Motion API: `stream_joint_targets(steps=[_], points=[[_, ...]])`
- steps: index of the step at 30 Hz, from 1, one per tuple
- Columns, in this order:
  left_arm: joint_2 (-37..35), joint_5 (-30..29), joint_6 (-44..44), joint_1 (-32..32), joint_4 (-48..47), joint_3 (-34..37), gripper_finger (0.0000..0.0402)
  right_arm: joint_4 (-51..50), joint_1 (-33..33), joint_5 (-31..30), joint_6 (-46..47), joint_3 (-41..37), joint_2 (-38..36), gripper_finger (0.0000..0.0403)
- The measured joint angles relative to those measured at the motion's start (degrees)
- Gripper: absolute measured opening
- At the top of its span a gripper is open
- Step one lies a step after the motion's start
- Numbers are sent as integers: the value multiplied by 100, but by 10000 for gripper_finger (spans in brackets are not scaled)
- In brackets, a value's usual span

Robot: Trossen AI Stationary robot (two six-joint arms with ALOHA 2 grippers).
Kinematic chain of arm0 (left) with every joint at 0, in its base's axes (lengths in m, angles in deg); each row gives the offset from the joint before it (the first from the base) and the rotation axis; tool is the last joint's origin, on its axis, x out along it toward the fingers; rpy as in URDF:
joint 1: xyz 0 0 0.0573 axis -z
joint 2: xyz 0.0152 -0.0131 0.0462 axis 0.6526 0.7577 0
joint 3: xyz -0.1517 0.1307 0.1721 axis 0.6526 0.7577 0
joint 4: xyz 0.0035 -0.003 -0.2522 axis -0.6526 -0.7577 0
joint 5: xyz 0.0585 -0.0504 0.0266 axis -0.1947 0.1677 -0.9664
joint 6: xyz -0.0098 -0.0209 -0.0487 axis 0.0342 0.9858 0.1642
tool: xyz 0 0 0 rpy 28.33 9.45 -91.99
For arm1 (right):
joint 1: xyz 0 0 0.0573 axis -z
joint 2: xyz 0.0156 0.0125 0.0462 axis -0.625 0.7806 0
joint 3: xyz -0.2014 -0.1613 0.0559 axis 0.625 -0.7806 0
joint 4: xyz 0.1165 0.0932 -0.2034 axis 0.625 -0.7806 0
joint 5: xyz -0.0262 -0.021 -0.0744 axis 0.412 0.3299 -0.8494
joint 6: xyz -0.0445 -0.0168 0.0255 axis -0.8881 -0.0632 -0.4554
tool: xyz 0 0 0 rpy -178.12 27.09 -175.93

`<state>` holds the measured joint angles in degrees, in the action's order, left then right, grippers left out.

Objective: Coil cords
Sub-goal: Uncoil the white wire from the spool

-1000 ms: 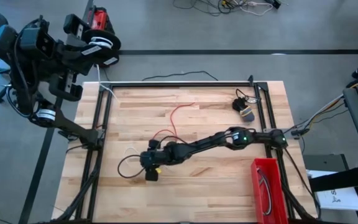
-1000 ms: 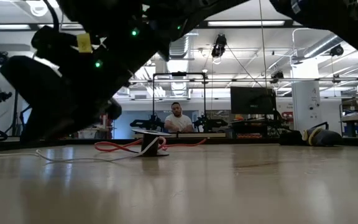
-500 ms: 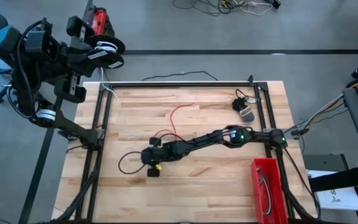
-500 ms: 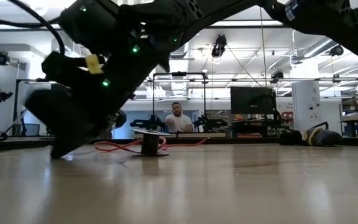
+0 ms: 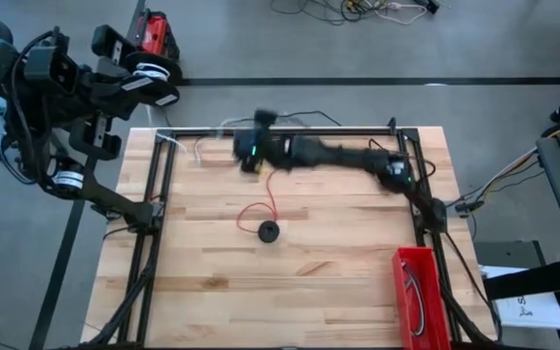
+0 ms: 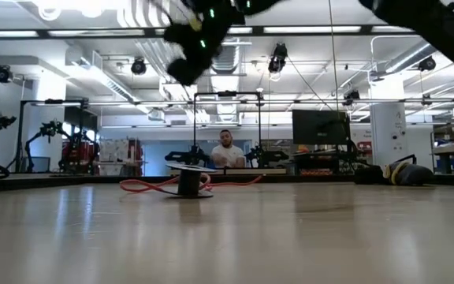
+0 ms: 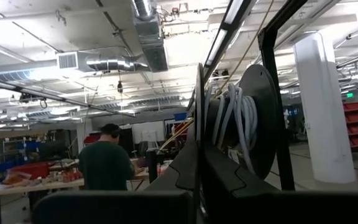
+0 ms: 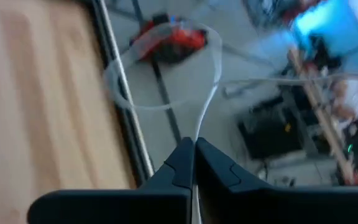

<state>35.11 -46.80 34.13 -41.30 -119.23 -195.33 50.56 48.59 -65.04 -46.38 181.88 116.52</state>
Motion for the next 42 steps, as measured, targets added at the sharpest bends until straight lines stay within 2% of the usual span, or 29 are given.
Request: stream_joint_targets(steps=[9, 11, 15, 19, 25, 30, 37, 42], points=[[-128, 1, 32, 0, -335, 0, 0, -694, 2065, 329, -162, -15, -260, 3], [-155, 1, -48, -2, -459, 0, 0, -868, 2394, 590, -26, -29, -159, 3], [-171, 0, -269, -2, -779, -2, 0, -1131, 2893, 1564, 117, -37, -36, 10], [-162, -212, -521, -2, -1114, -2, 0, -1197, 3198, 2091, -23, -78, 87, 40], [-166, -1227, -1165, -2, -1484, -2, 0, -1222, 3213, 2665, -334, -90, 153, 126], [-231, -1536, -1261, -2, -1504, 0, 0, -2108, 3023, 3088, -516, 50, 13, 182], [-405, -2182, -1618, -2, -1307, -15, 0, -4232, 2367, 4538, 8, 482, -125, 194], [-418, -2734, -1931, -1, -1041, -15, 0, -5103, 1672, 5462, 477, 584, -126, 194]])
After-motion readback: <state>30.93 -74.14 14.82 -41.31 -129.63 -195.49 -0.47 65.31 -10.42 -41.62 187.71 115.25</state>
